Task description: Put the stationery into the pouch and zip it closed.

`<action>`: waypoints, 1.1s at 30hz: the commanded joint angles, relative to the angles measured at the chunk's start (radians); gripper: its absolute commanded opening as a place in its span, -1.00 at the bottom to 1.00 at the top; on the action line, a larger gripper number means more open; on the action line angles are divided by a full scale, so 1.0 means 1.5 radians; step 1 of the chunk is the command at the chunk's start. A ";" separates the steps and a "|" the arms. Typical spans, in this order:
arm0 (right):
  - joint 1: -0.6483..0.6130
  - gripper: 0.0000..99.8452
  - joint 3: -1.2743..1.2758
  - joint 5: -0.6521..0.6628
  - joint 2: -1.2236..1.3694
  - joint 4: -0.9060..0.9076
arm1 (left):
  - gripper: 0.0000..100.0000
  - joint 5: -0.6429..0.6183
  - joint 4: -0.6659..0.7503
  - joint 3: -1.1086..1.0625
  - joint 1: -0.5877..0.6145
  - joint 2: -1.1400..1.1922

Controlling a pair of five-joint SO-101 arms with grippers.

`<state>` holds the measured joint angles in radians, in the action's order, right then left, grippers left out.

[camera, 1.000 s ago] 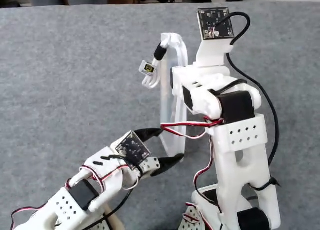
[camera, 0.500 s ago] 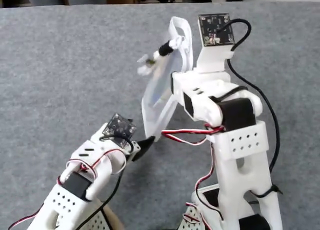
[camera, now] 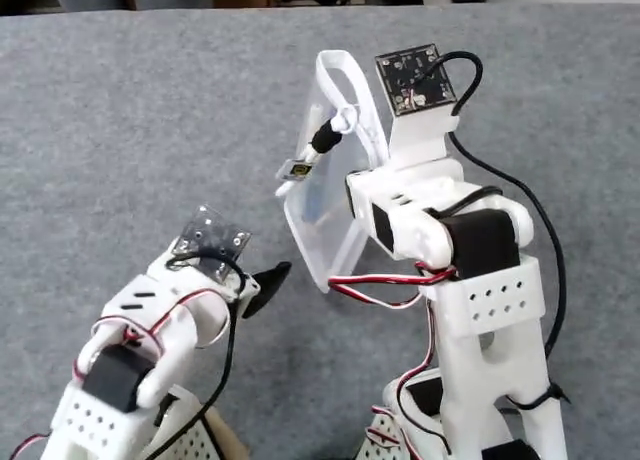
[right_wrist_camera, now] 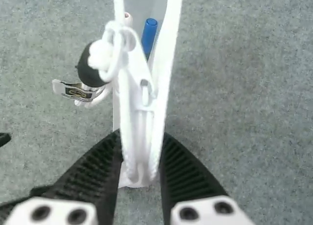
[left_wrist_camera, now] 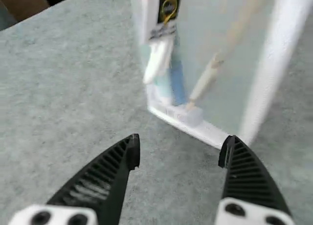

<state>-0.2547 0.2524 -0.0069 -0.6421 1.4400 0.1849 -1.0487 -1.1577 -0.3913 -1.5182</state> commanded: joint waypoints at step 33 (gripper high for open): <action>-0.171 -0.98 -0.129 -0.135 -0.003 0.109 | -0.43 -0.208 0.028 0.066 -0.127 -0.010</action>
<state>-0.4803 0.0959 -0.2002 -0.6360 1.6118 -0.1143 -0.9597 -1.1439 -0.5447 -1.5244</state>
